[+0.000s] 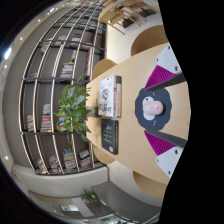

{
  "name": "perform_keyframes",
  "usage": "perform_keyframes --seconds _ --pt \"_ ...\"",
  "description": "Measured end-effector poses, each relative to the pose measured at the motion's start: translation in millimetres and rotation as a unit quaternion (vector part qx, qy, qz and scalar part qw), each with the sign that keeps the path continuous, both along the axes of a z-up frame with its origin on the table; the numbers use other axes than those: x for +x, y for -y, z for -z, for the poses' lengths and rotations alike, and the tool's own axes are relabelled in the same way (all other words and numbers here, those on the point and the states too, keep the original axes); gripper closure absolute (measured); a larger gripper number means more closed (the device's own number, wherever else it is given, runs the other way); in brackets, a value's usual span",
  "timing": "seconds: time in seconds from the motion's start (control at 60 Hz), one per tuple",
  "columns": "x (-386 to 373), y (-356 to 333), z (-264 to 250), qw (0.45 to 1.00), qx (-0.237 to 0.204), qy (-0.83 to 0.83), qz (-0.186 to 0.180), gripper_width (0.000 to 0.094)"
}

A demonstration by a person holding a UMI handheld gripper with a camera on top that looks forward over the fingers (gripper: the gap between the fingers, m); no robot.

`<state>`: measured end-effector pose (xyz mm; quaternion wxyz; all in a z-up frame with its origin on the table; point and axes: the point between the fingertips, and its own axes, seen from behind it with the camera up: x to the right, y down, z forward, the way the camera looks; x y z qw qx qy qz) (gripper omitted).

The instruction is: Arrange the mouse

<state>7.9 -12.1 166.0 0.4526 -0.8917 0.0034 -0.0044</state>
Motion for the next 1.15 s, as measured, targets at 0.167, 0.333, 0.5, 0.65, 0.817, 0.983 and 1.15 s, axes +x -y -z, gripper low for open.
perform_keyframes --seconds 0.167,0.333,0.5,0.65,0.817,0.983,1.15 --pt "-5.8 69.6 -21.5 1.0 0.003 0.001 -0.01 0.0157" --pt "-9.8 129.3 -27.8 1.0 0.001 -0.005 -0.018 0.0158" --pt "-4.8 169.7 -30.0 1.0 0.004 -0.015 -0.014 0.016" --pt "-4.1 191.3 -36.4 1.0 0.008 -0.018 -0.015 0.0165" --pt "-3.1 202.8 -44.4 0.999 0.017 -0.022 -0.016 0.0165" --pt "-4.7 212.4 -48.5 0.999 0.019 -0.021 -0.02 0.0166" --pt "-4.1 218.3 -50.3 0.999 0.02 -0.023 -0.021 0.0167"
